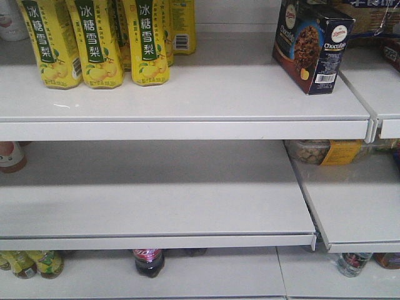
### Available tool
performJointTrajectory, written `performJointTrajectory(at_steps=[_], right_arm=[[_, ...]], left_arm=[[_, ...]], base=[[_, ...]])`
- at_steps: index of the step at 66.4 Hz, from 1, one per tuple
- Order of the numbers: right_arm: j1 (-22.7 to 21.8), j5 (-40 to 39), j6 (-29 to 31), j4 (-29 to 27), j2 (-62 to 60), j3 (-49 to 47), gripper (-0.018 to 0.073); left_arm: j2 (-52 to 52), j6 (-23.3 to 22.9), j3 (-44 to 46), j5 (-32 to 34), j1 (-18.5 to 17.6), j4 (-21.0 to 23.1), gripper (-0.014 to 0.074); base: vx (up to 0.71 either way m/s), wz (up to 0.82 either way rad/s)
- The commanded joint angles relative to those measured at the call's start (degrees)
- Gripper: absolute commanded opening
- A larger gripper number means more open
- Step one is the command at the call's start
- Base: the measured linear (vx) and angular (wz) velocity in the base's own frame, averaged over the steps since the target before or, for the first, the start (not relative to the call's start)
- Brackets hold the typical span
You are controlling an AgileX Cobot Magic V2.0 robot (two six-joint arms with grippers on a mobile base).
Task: Left arm holds basket, right arm returns cookies
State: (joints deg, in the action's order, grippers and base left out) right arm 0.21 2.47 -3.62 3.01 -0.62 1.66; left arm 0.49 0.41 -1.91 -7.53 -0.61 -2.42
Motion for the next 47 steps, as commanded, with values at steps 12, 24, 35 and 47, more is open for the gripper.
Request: performJointTrajectory(at_steps=[12, 24, 35, 47], right_arm=[[-0.27, -4.0, 0.45, 0.06, -0.6, 0.13, -0.0008], [-0.27, -4.0, 0.45, 0.06, -0.6, 0.13, -0.0008], [-0.27, -4.01, 0.45, 0.06, -0.6, 0.13, -0.0008], [-0.27, -4.01, 0.45, 0.06, -0.6, 0.13, -0.0008]], left_arm=[[0.94, 0.33, 1.58, 5.89, -0.12, -1.0, -0.0006], [0.94, 0.33, 1.58, 5.89, -0.12, -1.0, -0.0006], [0.94, 0.33, 1.58, 5.89, -0.12, -1.0, -0.0006], [0.94, 0.33, 1.58, 5.89, -0.12, -1.0, -0.0006]], base=[[0.0, 0.0], [0.0, 0.0], [0.0, 0.0], [0.0, 0.0]])
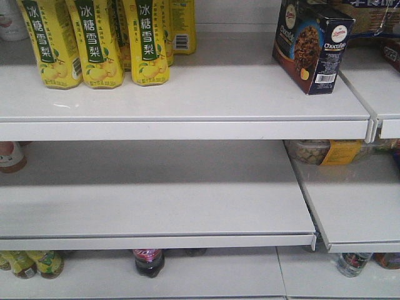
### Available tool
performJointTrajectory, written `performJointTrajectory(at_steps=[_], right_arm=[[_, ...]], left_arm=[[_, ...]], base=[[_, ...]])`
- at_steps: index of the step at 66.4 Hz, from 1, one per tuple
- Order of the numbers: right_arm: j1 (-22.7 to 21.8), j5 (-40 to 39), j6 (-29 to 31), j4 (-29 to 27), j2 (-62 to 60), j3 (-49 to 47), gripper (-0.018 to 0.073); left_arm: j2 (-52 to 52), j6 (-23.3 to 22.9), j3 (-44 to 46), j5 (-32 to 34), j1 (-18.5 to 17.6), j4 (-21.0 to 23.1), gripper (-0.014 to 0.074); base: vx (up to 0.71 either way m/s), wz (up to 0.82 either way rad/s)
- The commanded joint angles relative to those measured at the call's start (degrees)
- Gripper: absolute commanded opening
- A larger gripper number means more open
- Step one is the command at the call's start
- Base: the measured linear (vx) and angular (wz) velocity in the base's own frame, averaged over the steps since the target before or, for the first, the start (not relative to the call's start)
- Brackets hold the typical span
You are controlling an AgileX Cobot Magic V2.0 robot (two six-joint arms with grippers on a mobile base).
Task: Left arm holds basket, right arm returns cookies
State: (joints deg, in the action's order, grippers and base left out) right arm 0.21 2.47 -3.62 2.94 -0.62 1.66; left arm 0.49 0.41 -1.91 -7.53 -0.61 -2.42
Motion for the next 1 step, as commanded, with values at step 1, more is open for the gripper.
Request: performJointTrajectory(at_steps=[1], right_arm=[[-0.27, -4.01, 0.45, 0.12, -0.6, 0.13, -0.0008]], left_arm=[[0.94, 0.33, 1.58, 5.89, -0.12, -1.0, -0.0006]], base=[[0.0, 0.0]])
